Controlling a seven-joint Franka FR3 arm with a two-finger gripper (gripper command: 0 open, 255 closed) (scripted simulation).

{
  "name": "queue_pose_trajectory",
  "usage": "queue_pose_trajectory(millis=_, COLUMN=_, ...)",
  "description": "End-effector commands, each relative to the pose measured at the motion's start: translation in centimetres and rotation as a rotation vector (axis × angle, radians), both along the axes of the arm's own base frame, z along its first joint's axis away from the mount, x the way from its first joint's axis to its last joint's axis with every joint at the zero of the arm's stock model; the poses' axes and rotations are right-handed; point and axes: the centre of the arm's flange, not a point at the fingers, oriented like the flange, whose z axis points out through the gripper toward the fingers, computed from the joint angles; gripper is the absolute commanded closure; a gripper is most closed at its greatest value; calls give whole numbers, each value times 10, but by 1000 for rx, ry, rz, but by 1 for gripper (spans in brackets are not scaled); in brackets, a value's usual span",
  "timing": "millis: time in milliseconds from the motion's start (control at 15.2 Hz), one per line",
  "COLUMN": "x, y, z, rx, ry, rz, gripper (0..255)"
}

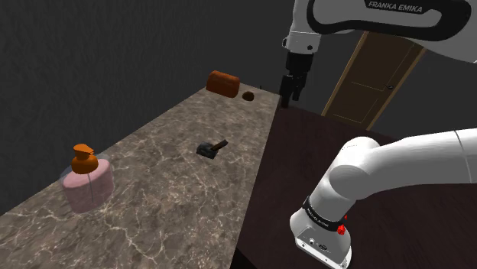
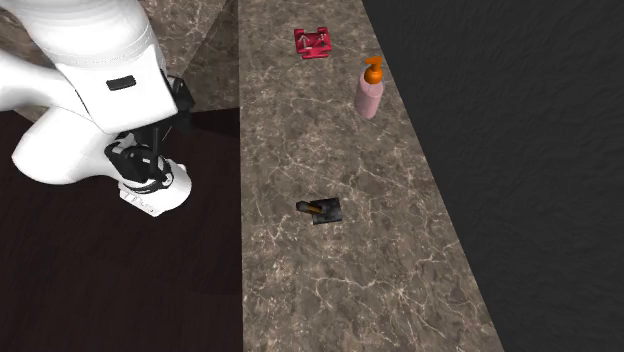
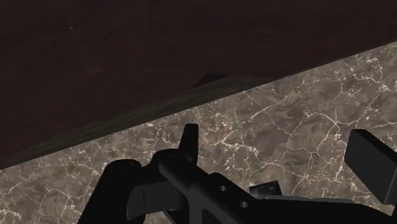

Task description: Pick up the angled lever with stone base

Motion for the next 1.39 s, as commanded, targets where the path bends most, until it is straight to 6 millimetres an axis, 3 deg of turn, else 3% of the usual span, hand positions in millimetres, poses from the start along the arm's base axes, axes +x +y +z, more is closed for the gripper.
queue_pose_trajectory(millis=0, x=0, y=0, z=0, rx=0, ry=0, rz=0, gripper=0)
queue_pose_trajectory(millis=660, x=77, y=12, z=-99, rx=47, ry=-44, rz=101, gripper=0)
queue_pose_trajectory(millis=1320, x=157, y=36, z=-193, rx=95, ry=-88, rz=202, gripper=0)
